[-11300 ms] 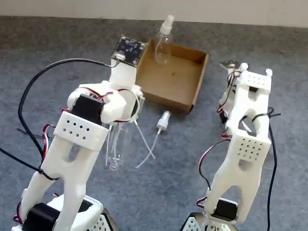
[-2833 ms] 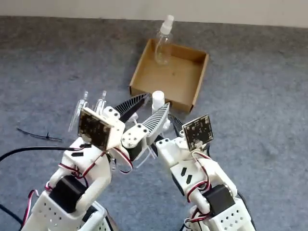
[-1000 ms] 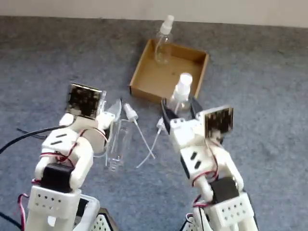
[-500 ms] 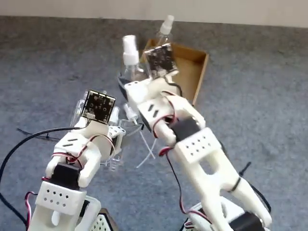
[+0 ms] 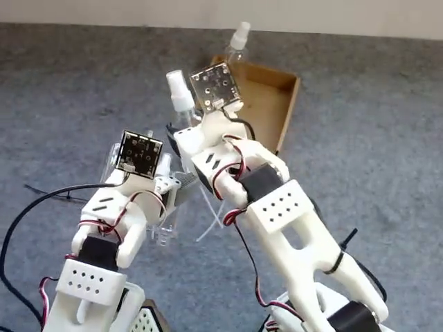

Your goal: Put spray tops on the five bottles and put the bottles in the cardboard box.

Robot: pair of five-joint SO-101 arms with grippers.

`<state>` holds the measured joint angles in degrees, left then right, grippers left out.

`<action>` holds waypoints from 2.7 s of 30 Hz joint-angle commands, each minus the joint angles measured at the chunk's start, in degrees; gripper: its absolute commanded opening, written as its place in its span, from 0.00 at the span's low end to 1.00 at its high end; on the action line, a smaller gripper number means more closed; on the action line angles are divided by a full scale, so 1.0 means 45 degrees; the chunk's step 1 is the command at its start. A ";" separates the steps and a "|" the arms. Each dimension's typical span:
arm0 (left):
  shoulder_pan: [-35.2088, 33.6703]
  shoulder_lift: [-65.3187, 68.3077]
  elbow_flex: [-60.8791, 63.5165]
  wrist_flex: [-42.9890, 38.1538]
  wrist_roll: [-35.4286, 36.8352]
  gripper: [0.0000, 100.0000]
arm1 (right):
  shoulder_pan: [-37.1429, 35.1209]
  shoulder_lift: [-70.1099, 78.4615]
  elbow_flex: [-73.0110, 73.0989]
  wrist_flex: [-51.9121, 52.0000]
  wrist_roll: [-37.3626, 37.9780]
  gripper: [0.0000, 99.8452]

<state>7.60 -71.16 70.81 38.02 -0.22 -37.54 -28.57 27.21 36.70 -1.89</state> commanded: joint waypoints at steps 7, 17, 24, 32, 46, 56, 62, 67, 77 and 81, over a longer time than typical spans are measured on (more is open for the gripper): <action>-0.0264 -0.0107 -0.0068 -0.0469 0.0000 0.34 | -0.0068 -0.1573 -0.0752 0.0752 -0.0078 0.00; -0.0166 -0.0107 0.0029 -0.0469 -0.0020 0.34 | 0.3292 -0.1123 -0.0830 -0.0869 -0.0020 0.00; -0.0147 -0.0107 0.0420 -0.0508 -0.0020 0.34 | 0.5324 0.2803 -0.2530 -0.3409 -0.0020 0.00; -0.0147 -0.0068 0.0440 -0.0488 -0.0020 0.34 | 0.6769 0.7805 -0.6144 -0.5011 0.0000 0.00; -0.0147 -0.0010 0.0440 -0.0508 -0.0020 0.34 | 0.6867 1.3118 -0.9875 -0.6730 0.1055 0.00; -0.0147 -0.0010 0.0440 -0.0488 -0.0020 0.34 | 0.6886 1.4759 -1.1087 -0.6652 0.1055 0.00; -0.0147 -0.0010 0.0440 -0.0488 -0.0020 0.34 | 0.6886 1.4779 -1.1028 -0.6652 0.1055 0.01; -0.0147 -0.0010 0.0440 -0.0488 -0.0020 0.34 | 0.6867 1.4779 -1.1028 -0.6652 0.1094 0.01; -0.0147 -0.0010 0.0440 -0.0469 -0.0020 0.34 | 0.6867 1.4720 -1.1028 -0.6632 0.1074 0.08; -0.0147 -0.0010 0.0440 -0.0469 -0.0020 0.34 | 0.6867 1.4701 -1.1028 -0.6632 0.1074 0.15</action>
<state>6.99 -71.16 73.10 37.23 -0.22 -7.30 39.56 -18.59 8.13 3.21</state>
